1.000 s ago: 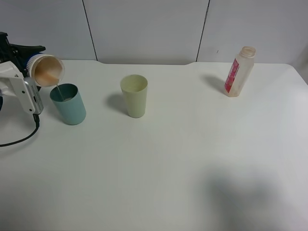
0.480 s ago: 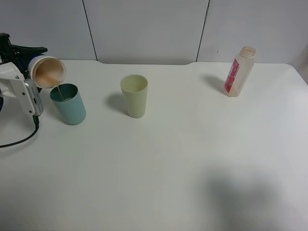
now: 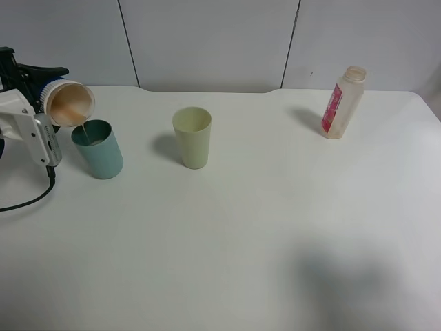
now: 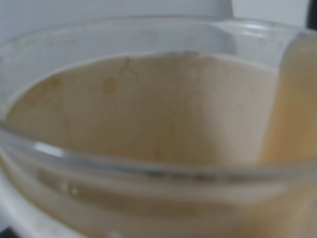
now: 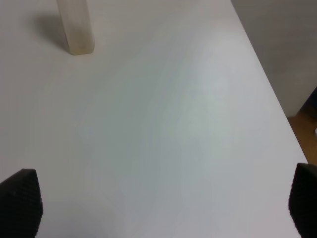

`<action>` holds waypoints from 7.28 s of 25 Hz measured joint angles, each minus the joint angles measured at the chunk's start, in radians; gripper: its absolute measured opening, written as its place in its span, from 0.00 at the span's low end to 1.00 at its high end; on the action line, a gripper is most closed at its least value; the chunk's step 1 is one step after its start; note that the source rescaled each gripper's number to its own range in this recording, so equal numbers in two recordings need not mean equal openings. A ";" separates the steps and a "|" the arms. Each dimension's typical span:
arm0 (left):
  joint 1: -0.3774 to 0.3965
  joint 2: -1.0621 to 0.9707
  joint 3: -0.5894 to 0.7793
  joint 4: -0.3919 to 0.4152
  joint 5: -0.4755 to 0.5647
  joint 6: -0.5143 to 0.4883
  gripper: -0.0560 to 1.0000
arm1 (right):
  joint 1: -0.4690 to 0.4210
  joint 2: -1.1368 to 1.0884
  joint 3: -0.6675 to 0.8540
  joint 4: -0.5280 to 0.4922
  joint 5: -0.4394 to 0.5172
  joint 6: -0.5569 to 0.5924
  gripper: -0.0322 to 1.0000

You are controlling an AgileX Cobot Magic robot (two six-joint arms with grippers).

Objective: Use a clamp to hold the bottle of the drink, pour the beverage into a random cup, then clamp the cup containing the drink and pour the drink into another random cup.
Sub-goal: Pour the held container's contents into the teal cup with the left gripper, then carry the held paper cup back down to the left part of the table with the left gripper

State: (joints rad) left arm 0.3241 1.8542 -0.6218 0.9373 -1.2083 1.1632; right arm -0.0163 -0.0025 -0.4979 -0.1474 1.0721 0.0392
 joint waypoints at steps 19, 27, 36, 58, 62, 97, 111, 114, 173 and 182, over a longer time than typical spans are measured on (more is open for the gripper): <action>0.000 -0.066 0.000 -0.002 0.000 0.030 0.06 | 0.000 0.000 0.000 0.000 0.000 0.000 1.00; 0.000 -0.066 0.000 -0.002 0.000 0.083 0.06 | 0.000 0.000 0.000 0.000 0.000 0.000 1.00; 0.000 -0.066 0.000 -0.003 0.000 0.138 0.06 | 0.000 0.000 0.000 0.000 0.000 0.000 1.00; 0.000 -0.066 0.000 -0.003 0.000 -0.023 0.06 | 0.000 0.000 0.000 0.000 0.000 0.000 1.00; 0.000 -0.066 0.000 -0.003 0.000 -0.078 0.06 | 0.000 0.000 0.000 0.000 0.000 0.000 1.00; 0.000 -0.066 0.000 -0.106 0.000 -1.426 0.06 | 0.000 0.000 0.000 0.000 0.000 0.000 1.00; 0.000 0.008 0.000 -0.402 0.000 -1.335 0.06 | 0.000 0.000 0.000 0.000 0.000 0.000 1.00; 0.000 0.027 0.000 -0.417 0.000 -1.315 0.06 | 0.000 0.000 0.000 0.000 0.000 0.000 1.00; 0.000 0.486 -0.319 -0.425 -0.010 -1.302 0.06 | 0.000 0.000 0.000 0.000 0.000 0.000 1.00; 0.000 0.486 -0.319 -0.386 -0.011 -1.305 0.06 | 0.000 0.000 0.000 0.000 0.000 0.000 1.00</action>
State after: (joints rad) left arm 0.3241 2.3405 -0.9409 0.5511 -1.2197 -0.1419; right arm -0.0163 -0.0025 -0.4979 -0.1474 1.0721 0.0392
